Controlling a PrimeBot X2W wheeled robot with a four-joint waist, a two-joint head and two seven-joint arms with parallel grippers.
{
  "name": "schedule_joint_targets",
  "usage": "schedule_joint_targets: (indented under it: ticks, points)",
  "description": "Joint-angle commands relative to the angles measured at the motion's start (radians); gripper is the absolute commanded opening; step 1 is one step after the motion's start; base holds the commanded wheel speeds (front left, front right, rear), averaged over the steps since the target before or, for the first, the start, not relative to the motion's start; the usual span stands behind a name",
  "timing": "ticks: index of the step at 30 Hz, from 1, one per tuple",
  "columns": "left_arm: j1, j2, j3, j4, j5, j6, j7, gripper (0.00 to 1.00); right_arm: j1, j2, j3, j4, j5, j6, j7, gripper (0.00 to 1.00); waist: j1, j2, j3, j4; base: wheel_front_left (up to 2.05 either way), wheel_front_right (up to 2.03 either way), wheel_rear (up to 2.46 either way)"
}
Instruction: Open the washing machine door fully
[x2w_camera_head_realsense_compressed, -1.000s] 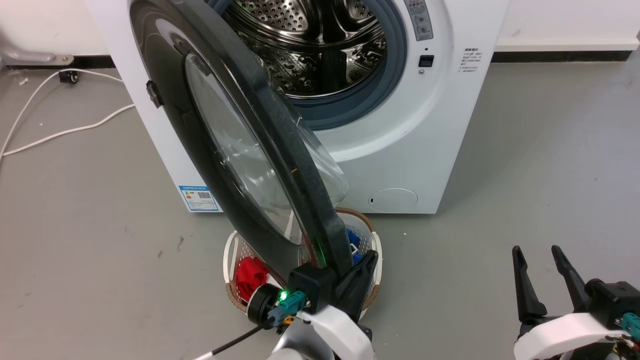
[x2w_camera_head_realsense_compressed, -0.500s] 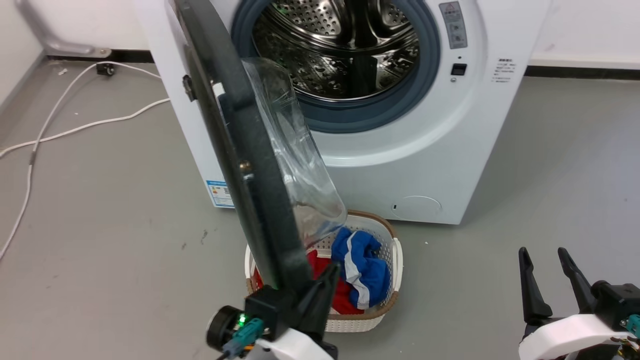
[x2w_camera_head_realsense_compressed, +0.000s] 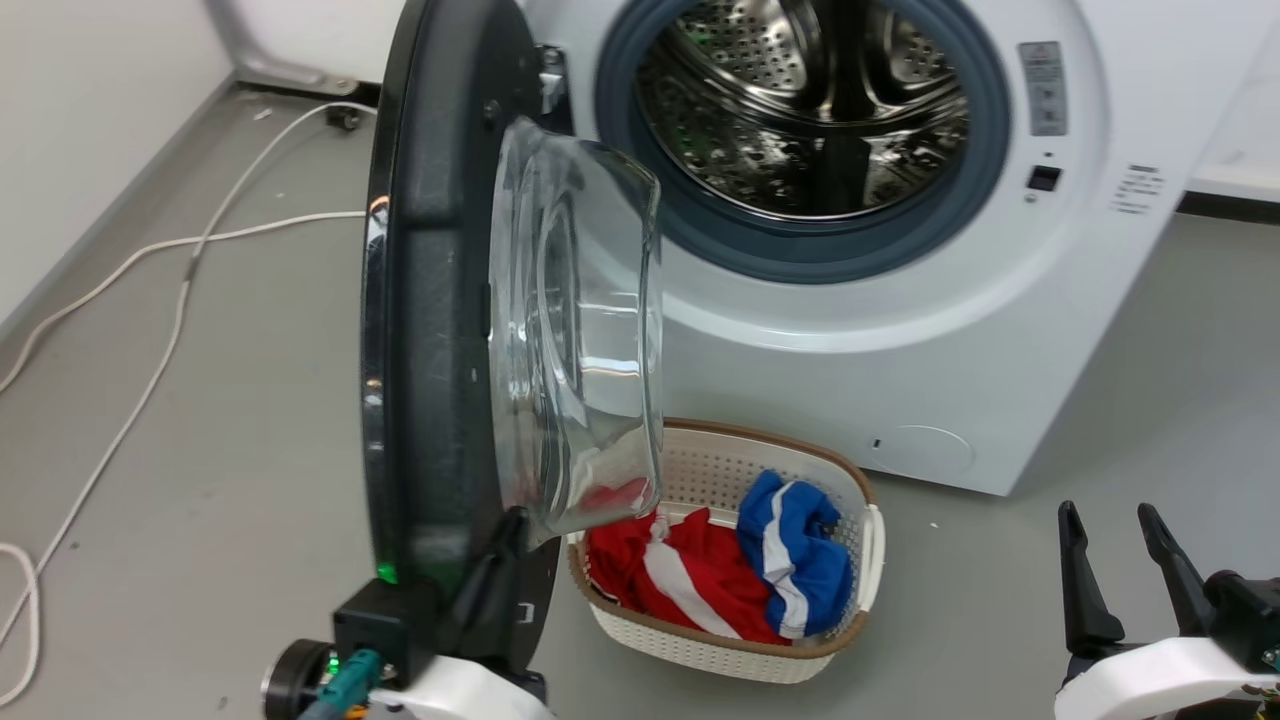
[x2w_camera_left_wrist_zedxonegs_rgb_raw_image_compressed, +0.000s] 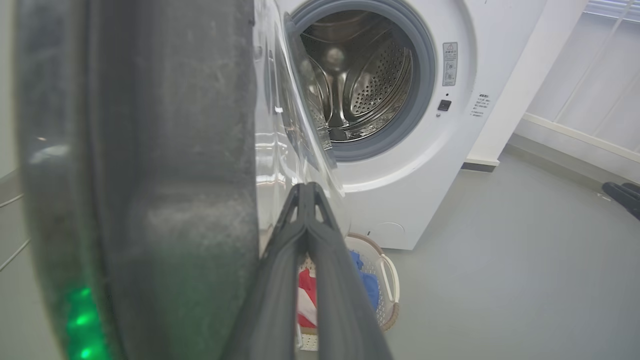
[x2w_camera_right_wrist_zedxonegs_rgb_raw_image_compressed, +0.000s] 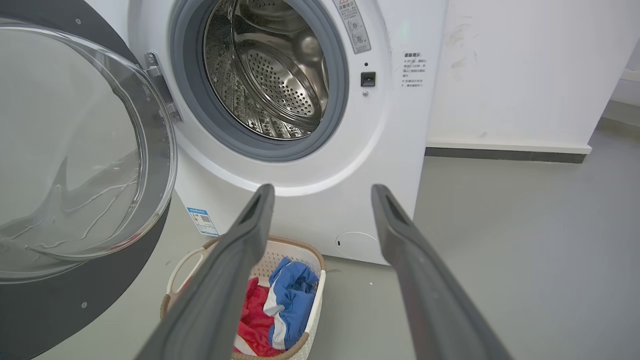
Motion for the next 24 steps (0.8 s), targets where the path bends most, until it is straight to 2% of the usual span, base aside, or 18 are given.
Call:
schedule_joint_targets:
  ticks: [1,6,11,18,24]
  points:
    - [0.008,0.017,0.026,0.006,0.002,0.017,-0.004,0.0,0.006,0.002,0.002,-0.008,0.001,0.0,0.002,1.0,0.0,0.0,0.005,0.033,0.0,0.0,0.0]
    - [-0.003,0.055,0.102,0.043,-0.025,0.032,-0.013,0.0,-0.014,0.003,0.01,-0.012,-0.001,0.0,0.008,1.0,0.0,0.0,0.014,0.07,0.0,0.0,0.0]
    - [-0.03,0.094,0.192,0.107,-0.081,0.024,-0.02,0.0,-0.03,0.002,0.021,-0.014,0.001,0.0,0.007,1.0,0.0,0.0,0.029,0.077,0.0,0.0,0.0]
    - [-0.104,0.142,0.316,0.25,-0.161,-0.011,-0.055,0.0,-0.05,0.002,0.035,-0.023,-0.005,0.0,0.015,1.0,0.0,0.0,0.066,0.041,0.0,0.0,0.0]
    - [-0.168,0.183,0.404,0.369,-0.214,-0.024,-0.076,0.0,-0.068,0.002,0.035,-0.024,-0.009,0.0,0.017,1.0,0.0,0.0,0.099,-0.005,0.0,0.0,0.0]
